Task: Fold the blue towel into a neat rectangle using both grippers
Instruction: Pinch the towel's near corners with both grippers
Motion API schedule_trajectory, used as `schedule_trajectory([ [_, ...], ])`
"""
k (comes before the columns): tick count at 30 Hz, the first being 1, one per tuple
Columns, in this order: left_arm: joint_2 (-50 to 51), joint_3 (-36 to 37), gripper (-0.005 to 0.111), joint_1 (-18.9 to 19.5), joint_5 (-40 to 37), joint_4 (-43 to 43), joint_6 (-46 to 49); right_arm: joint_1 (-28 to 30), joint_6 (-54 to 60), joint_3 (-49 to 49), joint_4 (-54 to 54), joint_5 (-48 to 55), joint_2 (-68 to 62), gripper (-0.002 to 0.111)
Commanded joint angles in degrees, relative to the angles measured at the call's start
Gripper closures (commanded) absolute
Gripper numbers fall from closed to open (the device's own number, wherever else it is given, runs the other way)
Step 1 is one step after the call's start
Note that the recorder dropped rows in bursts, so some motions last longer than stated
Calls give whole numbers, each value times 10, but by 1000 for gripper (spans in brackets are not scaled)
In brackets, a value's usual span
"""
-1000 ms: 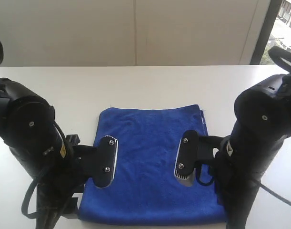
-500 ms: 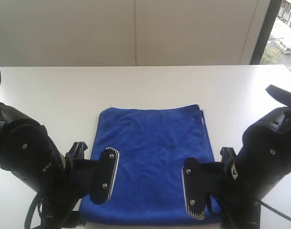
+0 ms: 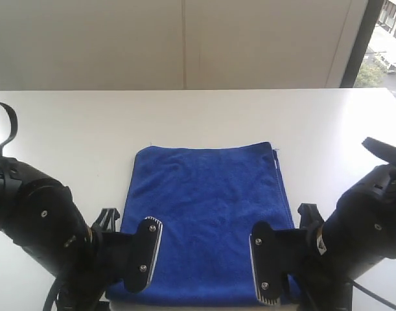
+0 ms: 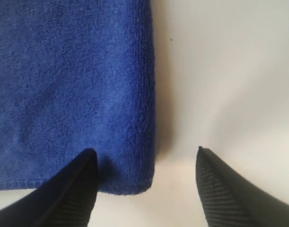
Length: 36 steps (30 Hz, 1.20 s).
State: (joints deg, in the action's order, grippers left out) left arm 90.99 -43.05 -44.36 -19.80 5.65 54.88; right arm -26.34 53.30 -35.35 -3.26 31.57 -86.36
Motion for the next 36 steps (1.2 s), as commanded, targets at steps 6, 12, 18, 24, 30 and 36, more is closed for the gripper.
schedule_trajectory([
  [6, 16, 6, 42, -3, 7, 8, 8, 3, 6, 27, -3, -47, -13, 50],
  [12, 18, 6, 42, -3, 9, 8, 8, 3, 6, 27, -3, -33, -39, 57],
  [18, 18, 6, 46, -3, 13, 8, 8, 3, 6, 27, -3, -25, -52, 67],
  [24, 18, 6, 69, -3, 10, 8, 8, 3, 6, 27, -3, -19, -52, 75],
  [30, 18, 6, 74, -3, 1, 8, 4, 3, 5, 27, -3, -10, -52, 93],
  [36, 17, 6, 81, -3, -23, 8, 4, 3, 4, 27, -1, 1, -52, 108],
])
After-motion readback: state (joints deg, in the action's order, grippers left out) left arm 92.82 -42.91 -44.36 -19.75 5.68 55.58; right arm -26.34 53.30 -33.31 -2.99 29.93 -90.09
